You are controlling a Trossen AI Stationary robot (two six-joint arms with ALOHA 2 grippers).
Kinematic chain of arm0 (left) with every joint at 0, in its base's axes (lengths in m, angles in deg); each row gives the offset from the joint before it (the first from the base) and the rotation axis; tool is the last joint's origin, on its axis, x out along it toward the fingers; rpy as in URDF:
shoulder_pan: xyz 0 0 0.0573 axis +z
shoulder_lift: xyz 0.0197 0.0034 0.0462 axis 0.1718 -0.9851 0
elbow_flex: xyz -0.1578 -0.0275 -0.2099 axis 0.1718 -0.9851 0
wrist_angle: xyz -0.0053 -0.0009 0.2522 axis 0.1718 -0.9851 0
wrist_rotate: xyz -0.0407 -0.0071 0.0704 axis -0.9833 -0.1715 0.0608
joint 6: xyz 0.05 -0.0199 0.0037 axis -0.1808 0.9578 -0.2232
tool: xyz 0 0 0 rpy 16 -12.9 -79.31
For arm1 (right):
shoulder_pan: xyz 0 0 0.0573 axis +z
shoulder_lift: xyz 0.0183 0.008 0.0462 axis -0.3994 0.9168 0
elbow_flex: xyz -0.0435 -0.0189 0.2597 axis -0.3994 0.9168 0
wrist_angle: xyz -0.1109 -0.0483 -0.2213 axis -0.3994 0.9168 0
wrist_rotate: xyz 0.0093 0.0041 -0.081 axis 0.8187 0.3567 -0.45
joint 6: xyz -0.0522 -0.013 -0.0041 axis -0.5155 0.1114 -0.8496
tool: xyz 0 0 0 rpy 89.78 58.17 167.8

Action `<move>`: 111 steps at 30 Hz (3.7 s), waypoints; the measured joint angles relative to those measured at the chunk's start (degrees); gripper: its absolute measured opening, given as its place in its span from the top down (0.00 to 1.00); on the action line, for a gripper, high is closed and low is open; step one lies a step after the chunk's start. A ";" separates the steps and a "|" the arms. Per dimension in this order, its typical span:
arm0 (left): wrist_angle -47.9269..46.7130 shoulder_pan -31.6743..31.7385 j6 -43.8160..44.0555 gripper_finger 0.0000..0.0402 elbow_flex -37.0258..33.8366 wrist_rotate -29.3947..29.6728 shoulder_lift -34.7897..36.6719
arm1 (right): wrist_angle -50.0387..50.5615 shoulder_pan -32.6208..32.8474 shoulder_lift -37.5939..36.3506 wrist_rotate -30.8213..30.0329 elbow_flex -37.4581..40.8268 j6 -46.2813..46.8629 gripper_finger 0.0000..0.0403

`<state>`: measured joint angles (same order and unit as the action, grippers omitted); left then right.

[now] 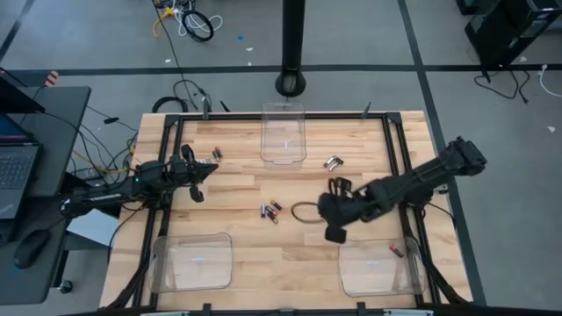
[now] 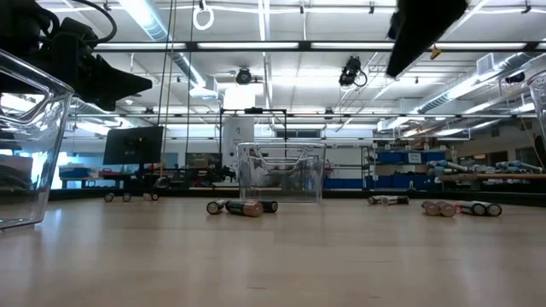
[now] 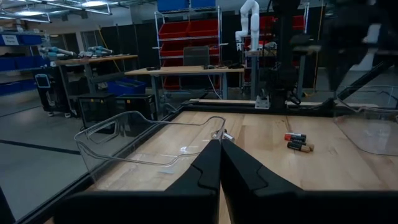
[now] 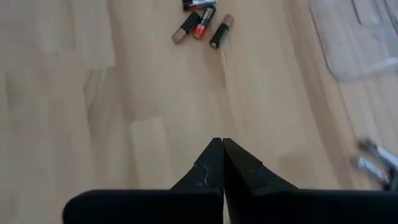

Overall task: Sort batteries
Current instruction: Put the silver battery into the bottom left transparent bin

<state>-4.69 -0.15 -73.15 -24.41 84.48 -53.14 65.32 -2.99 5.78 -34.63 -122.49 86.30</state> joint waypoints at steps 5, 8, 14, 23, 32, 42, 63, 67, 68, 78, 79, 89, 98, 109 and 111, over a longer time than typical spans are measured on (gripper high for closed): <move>0.01 0.01 -0.01 0.96 0.00 0.02 0.00 | -13.38 -7.92 -0.37 7.40 6.40 -12.01 0.99; 0.67 0.02 0.06 0.96 0.02 0.04 0.00 | -21.88 -12.79 -0.37 12.94 10.34 -17.54 0.99; 5.14 0.00 0.76 0.96 0.00 0.04 0.00 | -31.03 -20.50 -0.37 19.99 17.09 -23.59 0.99; 10.87 0.02 4.05 0.96 0.85 0.22 -0.67 | -36.54 -29.02 -0.37 21.84 21.53 -30.92 0.98; -8.25 0.00 12.69 0.96 14.90 0.15 -16.32 | -37.44 -35.13 -1.65 22.55 23.01 -34.49 0.98; -45.74 0.00 21.49 0.96 39.80 0.33 -40.86 | -36.50 -35.28 -9.17 22.51 23.01 -36.39 0.98; -69.57 22.46 15.10 0.98 47.04 -4.55 -59.33 | -33.38 -32.67 -12.48 20.74 23.01 -40.06 0.98; -69.60 28.35 7.34 0.98 47.04 -6.45 -61.68 | -33.19 -32.67 -12.48 20.74 23.01 -40.60 0.98; -69.44 28.96 5.23 0.97 47.04 -6.62 -62.37 | -33.11 -32.67 -12.48 20.74 23.01 -40.64 0.98; -68.71 28.39 -13.32 0.80 46.99 -0.82 -70.38 | -32.46 -32.67 -12.48 20.74 23.01 -39.75 0.98; -68.68 28.35 -15.16 0.78 46.99 0.27 -71.02 | -32.30 -32.67 -12.48 20.76 23.01 -39.61 0.98; -64.73 28.35 -28.73 0.64 46.99 1.75 -77.49 | -31.02 -32.06 -12.48 20.74 23.01 -37.78 0.98; -63.56 28.35 -35.90 0.64 46.99 3.33 -82.32 | -30.65 -30.21 -12.48 20.76 23.01 -37.76 0.98; -59.95 28.35 -45.60 0.64 47.01 6.46 -87.11 | -30.62 -29.70 -12.46 20.75 23.01 -38.03 0.98; -59.92 28.35 -46.54 0.64 47.00 6.47 -87.29 | -30.62 -29.70 -12.46 20.75 23.01 -38.09 0.98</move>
<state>-64.60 28.19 -119.69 22.59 90.95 -140.43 34.70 -32.69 -6.68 -13.88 -99.48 48.20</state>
